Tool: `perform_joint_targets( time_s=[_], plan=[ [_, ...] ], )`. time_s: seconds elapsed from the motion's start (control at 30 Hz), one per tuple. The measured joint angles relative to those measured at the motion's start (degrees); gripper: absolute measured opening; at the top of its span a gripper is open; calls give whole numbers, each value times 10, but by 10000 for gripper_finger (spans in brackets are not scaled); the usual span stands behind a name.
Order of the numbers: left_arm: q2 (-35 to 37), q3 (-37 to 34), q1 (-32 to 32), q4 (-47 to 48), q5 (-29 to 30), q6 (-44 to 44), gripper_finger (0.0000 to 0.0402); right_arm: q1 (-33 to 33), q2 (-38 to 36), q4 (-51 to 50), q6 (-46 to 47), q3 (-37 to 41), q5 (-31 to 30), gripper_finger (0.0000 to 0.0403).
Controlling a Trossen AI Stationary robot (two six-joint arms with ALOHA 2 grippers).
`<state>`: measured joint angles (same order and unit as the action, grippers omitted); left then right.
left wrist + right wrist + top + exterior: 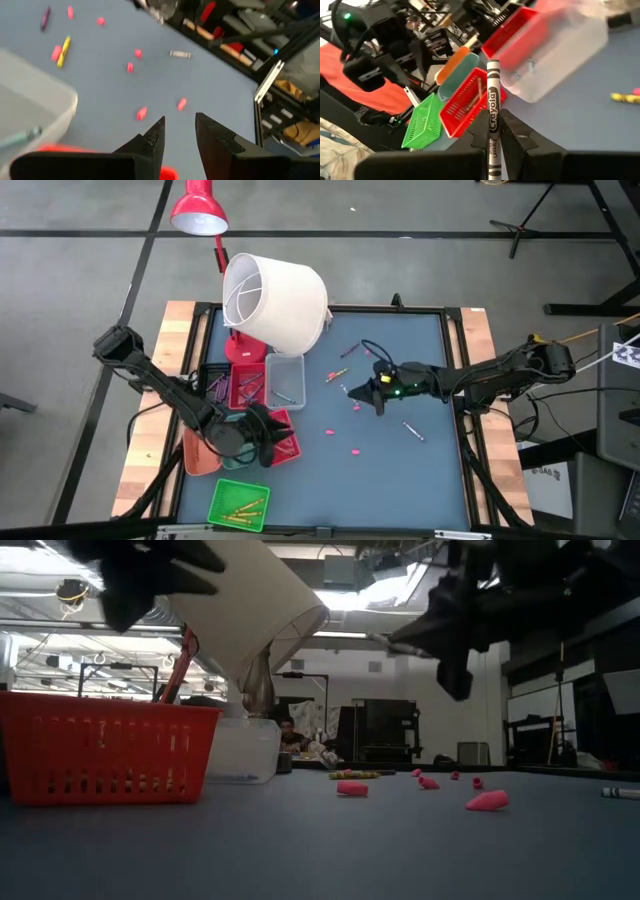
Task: Sort crayons
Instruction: Put the gray crayon into the green bin
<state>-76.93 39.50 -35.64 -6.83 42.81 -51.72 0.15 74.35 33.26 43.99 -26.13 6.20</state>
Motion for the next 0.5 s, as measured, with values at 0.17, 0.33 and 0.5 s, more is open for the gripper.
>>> perform_joint_targets(
  time_s=[0.17,0.33,0.5],
  plan=[
    [0,0,34,-79,-1,87,94,47,0,16,-39,0,-67,26],
    [0,0,62,-140,-14,151,94,86,0,22,-70,0,-129,26],
    [-19,1,86,-202,-23,194,94,110,0,66,-96,0,-181,26]
  ],
)
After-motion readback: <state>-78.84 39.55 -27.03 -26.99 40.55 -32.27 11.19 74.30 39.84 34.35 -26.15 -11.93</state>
